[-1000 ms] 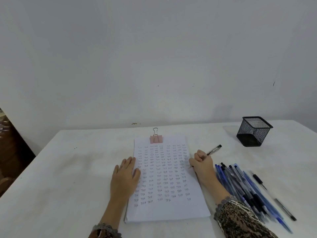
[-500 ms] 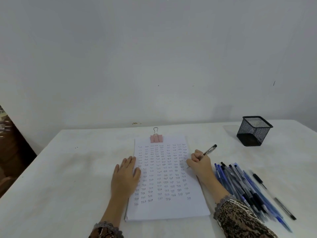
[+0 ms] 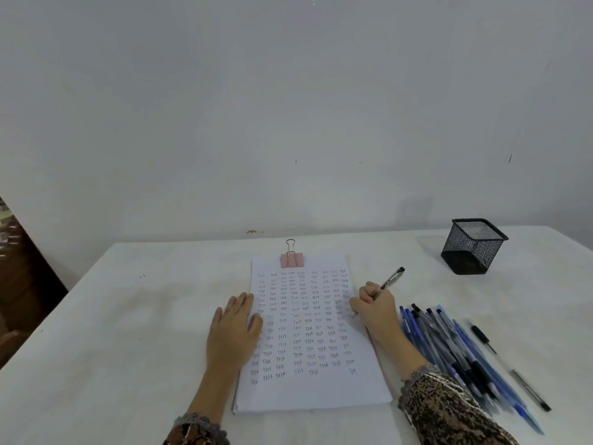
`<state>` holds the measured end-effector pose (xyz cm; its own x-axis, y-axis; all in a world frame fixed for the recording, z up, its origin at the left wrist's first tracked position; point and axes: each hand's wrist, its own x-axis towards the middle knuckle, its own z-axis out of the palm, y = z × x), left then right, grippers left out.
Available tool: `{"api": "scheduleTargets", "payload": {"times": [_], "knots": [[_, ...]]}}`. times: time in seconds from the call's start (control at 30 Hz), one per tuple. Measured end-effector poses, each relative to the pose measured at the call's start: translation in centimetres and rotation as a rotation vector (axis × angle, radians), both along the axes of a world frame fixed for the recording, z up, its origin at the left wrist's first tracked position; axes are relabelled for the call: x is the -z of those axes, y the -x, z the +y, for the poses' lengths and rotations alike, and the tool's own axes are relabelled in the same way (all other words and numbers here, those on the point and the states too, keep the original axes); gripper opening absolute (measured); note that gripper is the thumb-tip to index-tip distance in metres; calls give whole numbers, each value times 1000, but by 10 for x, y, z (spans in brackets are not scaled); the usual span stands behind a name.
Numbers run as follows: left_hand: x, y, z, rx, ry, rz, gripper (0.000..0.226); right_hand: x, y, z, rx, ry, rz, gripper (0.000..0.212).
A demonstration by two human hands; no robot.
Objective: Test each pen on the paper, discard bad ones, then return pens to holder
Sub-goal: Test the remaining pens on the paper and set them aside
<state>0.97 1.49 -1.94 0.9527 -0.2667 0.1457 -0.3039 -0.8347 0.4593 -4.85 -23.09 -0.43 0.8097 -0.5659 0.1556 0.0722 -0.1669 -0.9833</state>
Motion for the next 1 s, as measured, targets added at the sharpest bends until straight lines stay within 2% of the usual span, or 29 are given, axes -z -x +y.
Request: {"api": "scheduleTargets", "payload": {"times": [0.37, 0.5, 1.0], "knots": [[0, -1, 1, 5, 11, 6, 50, 1, 0, -1, 79, 21, -13, 51], [-1, 0, 0, 6, 10, 8, 50, -3, 0, -2, 9, 11, 12, 51], [-2, 1, 0, 5, 12, 14, 51, -3, 2, 2, 14, -5, -1, 52]]}}
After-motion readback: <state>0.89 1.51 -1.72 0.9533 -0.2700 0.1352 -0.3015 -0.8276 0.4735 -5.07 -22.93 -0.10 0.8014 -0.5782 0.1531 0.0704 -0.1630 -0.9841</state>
